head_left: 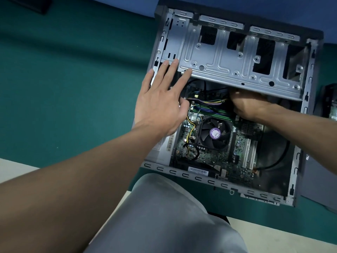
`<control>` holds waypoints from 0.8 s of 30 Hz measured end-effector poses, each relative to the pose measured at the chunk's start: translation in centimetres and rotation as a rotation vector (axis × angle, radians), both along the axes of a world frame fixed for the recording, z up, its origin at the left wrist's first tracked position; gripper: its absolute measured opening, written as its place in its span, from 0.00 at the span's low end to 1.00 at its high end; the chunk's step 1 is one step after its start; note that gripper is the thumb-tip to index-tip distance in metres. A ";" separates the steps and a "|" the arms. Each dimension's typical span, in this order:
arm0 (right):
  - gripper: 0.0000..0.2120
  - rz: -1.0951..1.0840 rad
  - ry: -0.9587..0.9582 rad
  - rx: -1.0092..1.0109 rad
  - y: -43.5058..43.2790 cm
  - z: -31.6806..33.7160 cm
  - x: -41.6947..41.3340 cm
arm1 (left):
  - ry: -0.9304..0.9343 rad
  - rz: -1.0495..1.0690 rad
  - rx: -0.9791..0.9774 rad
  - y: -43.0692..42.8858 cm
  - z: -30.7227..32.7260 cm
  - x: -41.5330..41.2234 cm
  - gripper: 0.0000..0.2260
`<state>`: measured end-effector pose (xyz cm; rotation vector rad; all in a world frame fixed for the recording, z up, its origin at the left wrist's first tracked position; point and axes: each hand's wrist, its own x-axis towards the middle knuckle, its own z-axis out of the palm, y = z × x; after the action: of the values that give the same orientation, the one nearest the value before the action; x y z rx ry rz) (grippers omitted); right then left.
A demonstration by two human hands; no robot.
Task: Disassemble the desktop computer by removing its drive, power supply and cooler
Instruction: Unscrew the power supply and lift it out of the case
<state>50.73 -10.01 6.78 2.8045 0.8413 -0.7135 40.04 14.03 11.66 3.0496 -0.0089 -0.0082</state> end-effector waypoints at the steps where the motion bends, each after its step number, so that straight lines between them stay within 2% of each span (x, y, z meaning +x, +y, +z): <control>1: 0.18 -0.027 0.043 0.002 0.0 -0.1 0.2 | 0.000 -0.001 0.002 0.0 0.0 0.1 0.29; 4: 0.18 -0.068 0.125 -0.014 0.0 0.1 0.7 | 0.000 -0.006 0.006 -0.1 0.1 0.2 0.28; 7: 0.13 0.035 -0.019 -0.026 -0.3 -0.1 0.1 | -0.005 -0.006 0.008 -0.1 0.0 0.0 0.28; 9: 0.12 0.050 -0.018 -0.045 -0.2 -0.2 0.0 | -0.005 -0.005 0.012 0.0 0.1 0.0 0.28; 13: 0.24 -0.049 0.103 -0.012 -0.3 -0.4 1.2 | 0.004 -0.002 0.007 -0.1 0.2 0.2 0.28; 18: 0.16 0.099 -0.034 -0.082 -0.4 -0.6 0.3 | 0.004 0.002 -0.002 -0.1 0.2 0.0 0.28; 22: 0.25 0.029 0.048 -0.057 -0.3 -0.4 1.3 | 0.012 0.002 -0.003 -0.1 0.2 0.1 0.28; 24: 0.19 0.074 -0.009 -0.081 -0.5 -0.5 0.9 | 0.013 0.000 -0.003 -0.2 0.3 0.1 0.28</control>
<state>51.64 -10.48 6.29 2.6880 0.8887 -0.7071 40.11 13.85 11.91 3.0465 -0.0081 -0.0280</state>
